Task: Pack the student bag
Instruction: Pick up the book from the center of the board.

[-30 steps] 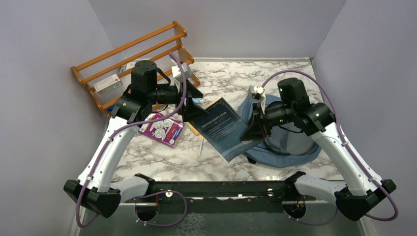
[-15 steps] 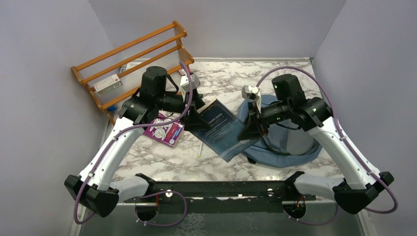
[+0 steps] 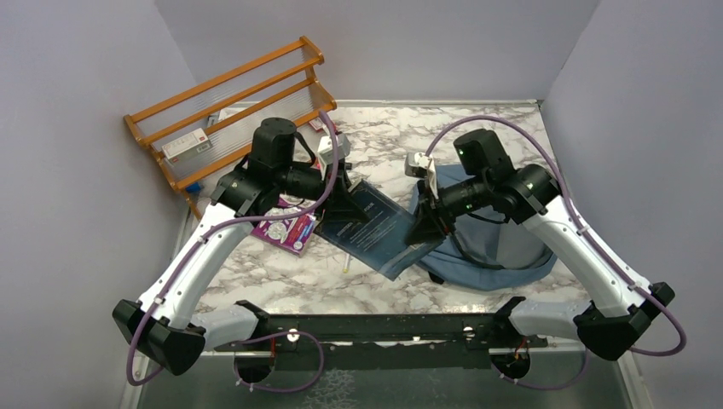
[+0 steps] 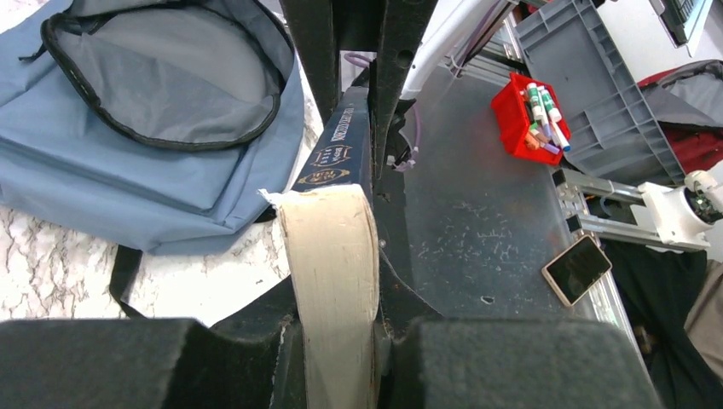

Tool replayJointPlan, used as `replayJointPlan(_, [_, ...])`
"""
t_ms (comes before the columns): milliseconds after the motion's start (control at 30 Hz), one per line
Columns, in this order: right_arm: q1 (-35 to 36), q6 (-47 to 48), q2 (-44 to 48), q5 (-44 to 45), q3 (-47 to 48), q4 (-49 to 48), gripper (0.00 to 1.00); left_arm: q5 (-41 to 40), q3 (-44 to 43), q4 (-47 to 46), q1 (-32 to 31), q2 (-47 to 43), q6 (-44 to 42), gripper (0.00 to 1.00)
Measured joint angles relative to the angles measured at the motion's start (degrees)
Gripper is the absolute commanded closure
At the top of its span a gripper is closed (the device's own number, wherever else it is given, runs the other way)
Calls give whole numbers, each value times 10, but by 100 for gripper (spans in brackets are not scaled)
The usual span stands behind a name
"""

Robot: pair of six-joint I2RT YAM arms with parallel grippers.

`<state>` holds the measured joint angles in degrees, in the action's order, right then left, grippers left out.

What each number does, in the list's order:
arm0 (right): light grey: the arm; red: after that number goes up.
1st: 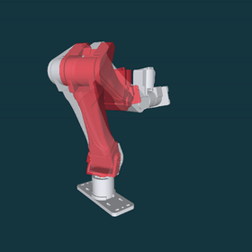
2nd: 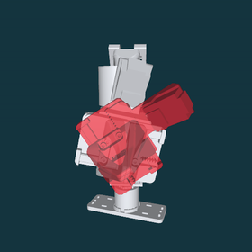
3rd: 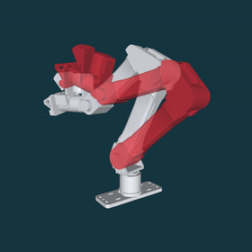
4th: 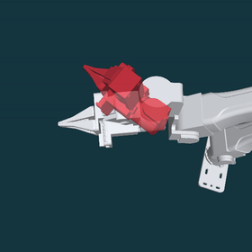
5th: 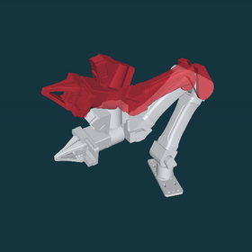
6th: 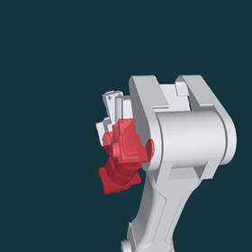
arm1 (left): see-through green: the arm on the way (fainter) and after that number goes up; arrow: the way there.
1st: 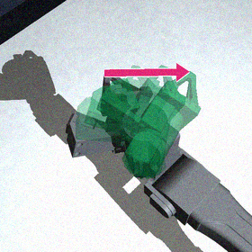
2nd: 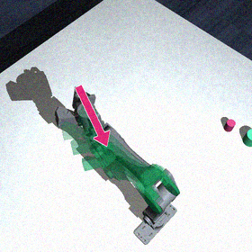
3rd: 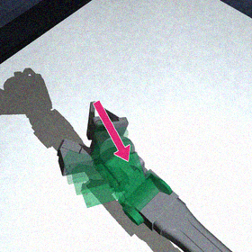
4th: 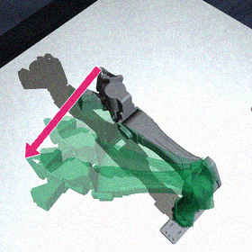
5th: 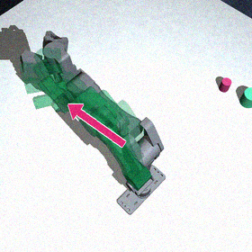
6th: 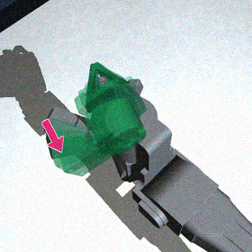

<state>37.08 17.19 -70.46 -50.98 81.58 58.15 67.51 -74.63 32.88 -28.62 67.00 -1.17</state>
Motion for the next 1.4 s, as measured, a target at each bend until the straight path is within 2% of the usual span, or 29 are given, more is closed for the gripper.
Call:
replayJointPlan(100, [3,-9,19,25,-9,-15,56,0,0,-6,-2,-2,-2,100])
replayJointPlan(200, [3,-35,72,49,-49,-65,43,-16,2,-1,-3,-9,1,100])
replayJointPlan(333, [3,-100,180,99,-137,-174,38,-35,25,-54,-3,-33,47,100])
replayJointPlan(633, [3,-279,323,200,-313,-408,28,-69,117,-336,-2,-103,238,100])
replayJointPlan(733, [3,-327,341,218,-351,-464,27,-73,123,-402,-1,-104,283,100])
replayJointPlan(933, [3,-388,338,229,-366,-552,30,-74,123,-453,0,-117,319,100])
replayJointPlan(1400, [3,-532,276,168,-402,-809,57,-118,140,-534,-2,-134,374,100])
